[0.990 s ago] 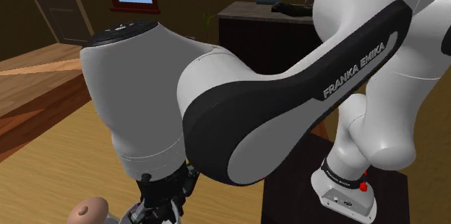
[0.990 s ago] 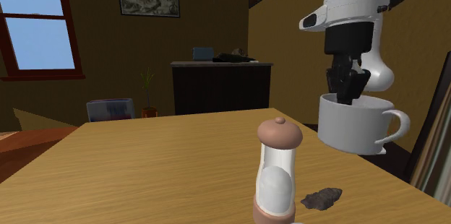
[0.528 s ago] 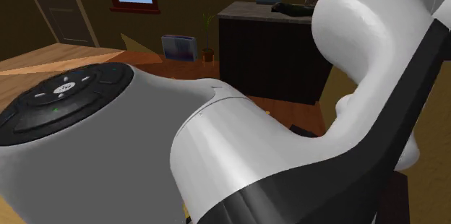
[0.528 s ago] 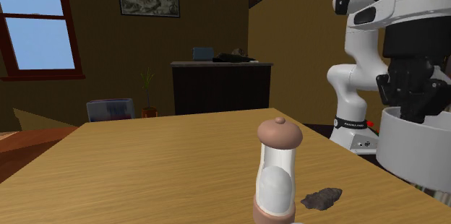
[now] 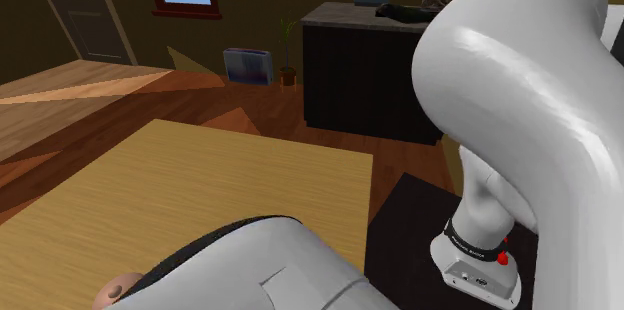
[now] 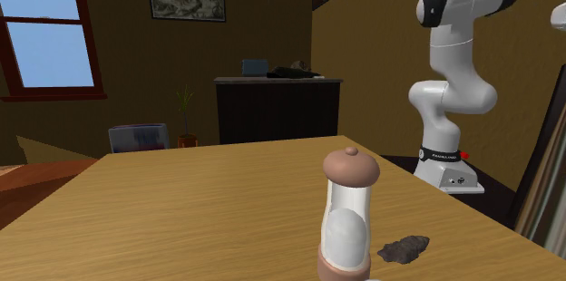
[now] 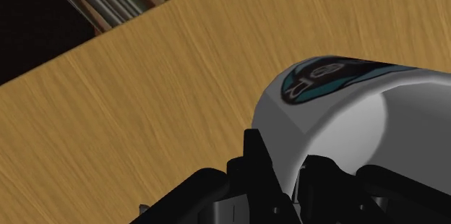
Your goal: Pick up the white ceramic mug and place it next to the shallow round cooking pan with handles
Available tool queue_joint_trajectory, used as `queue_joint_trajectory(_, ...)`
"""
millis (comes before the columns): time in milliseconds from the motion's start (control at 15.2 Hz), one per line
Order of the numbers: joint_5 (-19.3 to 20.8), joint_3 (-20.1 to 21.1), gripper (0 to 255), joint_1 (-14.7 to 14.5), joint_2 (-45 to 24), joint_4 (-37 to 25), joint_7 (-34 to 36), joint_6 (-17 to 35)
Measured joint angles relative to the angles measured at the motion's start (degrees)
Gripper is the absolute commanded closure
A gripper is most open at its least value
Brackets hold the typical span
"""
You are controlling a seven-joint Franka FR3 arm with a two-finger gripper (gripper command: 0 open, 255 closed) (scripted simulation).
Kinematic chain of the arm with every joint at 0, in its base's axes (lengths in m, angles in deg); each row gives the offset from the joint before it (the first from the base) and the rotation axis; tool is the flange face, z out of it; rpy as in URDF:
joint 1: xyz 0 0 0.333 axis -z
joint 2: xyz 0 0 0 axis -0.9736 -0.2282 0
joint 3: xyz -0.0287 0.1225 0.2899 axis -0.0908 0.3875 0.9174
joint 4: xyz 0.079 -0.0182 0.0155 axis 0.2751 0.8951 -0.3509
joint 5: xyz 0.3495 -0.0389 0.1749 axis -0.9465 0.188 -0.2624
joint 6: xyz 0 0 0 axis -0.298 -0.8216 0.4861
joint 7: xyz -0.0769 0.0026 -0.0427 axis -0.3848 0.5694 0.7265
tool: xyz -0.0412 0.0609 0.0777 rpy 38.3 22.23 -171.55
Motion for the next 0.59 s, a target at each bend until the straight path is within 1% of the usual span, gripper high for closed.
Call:
queue_joint_trajectory(132, 1.9, 0.0, 255, -2.8, -3.2, -4.2, 2.6, -1.5)
queue_joint_trajectory(330, 4.9, -0.3, 255, -7.8, -8.6, -11.6, 6.3, -4.1)
queue_joint_trajectory(528, 7.7, -1.1, 255, -13.2, -14.4, -19.6, 9.4, -6.6)
queue_joint_trajectory(594, 8.6, -1.4, 255, -15.2, -16.6, -23.2, 10.2, -8.0)
